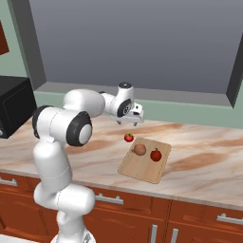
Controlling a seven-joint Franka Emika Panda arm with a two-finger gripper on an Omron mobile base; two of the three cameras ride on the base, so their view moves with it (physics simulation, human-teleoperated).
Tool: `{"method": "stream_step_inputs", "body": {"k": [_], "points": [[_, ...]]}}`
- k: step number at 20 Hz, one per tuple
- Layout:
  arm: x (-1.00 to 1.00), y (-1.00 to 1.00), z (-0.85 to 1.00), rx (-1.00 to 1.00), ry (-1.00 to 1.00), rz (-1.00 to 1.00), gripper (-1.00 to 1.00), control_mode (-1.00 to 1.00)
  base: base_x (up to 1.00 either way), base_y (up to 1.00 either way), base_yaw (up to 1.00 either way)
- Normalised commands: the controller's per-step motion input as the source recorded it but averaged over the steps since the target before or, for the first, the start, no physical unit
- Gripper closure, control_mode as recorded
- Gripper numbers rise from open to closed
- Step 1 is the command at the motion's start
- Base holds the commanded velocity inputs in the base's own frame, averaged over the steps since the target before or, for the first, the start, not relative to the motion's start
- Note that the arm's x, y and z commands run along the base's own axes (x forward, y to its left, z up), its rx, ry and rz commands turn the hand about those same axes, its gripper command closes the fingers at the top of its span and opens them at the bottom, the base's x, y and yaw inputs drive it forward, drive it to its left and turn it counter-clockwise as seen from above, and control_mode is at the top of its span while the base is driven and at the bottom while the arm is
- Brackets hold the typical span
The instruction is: Place the avocado, onion, tomato, and bell pepper on the cutting board.
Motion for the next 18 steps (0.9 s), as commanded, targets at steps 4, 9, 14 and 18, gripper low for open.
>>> {"method": "stream_step_inputs", "body": {"k": [4, 9, 14, 18], "points": [[0.17, -0.09, -0.19, 0.0, 0.06, 0.0, -1.0, -1.0, 0.0, 0.0, 0.0], [0.09, -0.02, -0.18, 0.0, 0.06, 0.0, -1.0, -1.0, 0.0, 0.0, 0.0], [0.0, 0.0, -0.17, 0.0, 0.03, 0.0, -1.0, -1.0, 0.0, 0.0, 0.0], [0.0, 0.0, -0.15, 0.0, 0.0, 0.0, -1.0, -1.0, 0.0, 0.0, 0.0]]}}
